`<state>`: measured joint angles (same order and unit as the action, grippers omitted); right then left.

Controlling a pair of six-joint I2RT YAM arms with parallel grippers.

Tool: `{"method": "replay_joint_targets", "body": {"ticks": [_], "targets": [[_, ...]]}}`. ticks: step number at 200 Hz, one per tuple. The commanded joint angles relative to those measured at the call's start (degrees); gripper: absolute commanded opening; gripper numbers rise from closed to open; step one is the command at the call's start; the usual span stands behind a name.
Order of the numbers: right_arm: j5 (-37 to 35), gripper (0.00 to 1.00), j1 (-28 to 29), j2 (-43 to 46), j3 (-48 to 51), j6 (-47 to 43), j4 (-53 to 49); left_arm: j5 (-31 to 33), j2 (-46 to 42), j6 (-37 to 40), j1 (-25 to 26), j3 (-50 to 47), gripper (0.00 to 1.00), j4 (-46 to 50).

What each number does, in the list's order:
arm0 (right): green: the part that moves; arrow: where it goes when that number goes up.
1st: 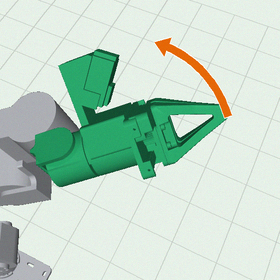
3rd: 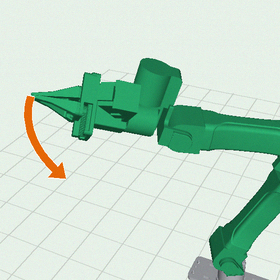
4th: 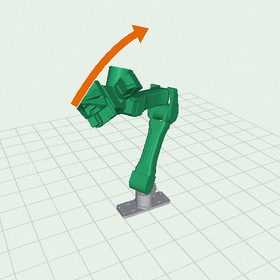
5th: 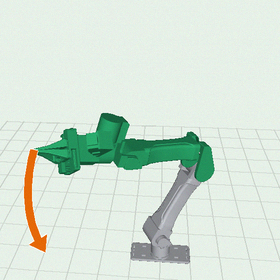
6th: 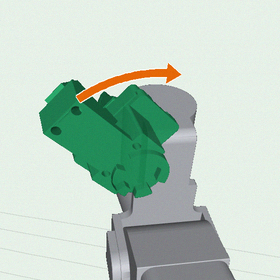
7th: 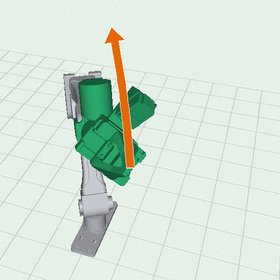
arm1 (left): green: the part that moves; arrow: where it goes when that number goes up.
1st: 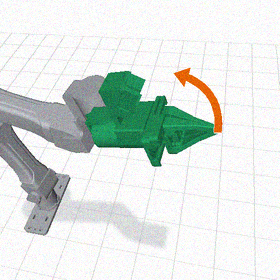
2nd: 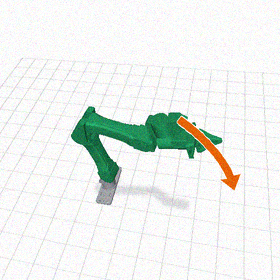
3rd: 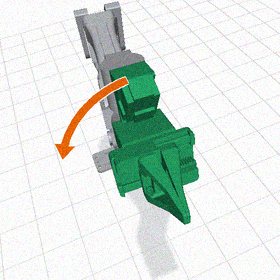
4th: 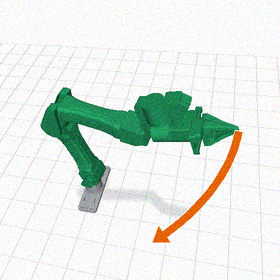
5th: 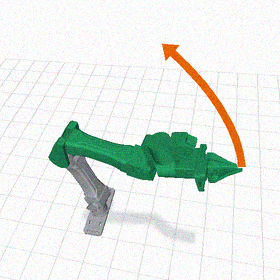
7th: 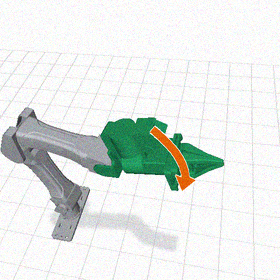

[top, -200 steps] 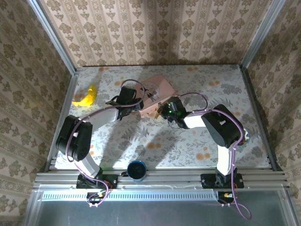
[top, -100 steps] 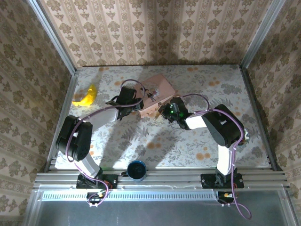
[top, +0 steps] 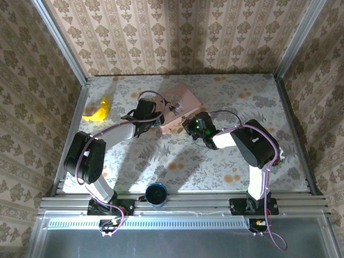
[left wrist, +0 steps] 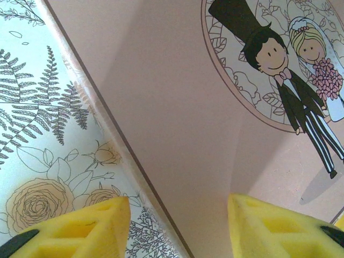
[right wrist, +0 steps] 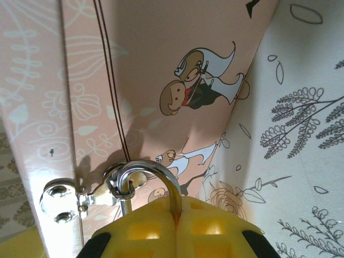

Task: Unlock the padlock with the key

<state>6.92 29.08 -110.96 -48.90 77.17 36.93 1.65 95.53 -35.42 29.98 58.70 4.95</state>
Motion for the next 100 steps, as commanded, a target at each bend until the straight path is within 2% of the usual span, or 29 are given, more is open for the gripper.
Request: {"method": "replay_joint_targets", "body": {"ticks": [1,100], "targets": [[-9.0,0.0,-1.7,2.3,-0.7,1.6,-4.6,2.3,2.5,-1.3,-0.6,-2.7,0.51,7.2],[-15.0,0.0,-1.9,5.9,-4.9,0.3,-17.9,1.6,3.3,-3.3,-0.5,-4.4,0.47,5.4]]}}
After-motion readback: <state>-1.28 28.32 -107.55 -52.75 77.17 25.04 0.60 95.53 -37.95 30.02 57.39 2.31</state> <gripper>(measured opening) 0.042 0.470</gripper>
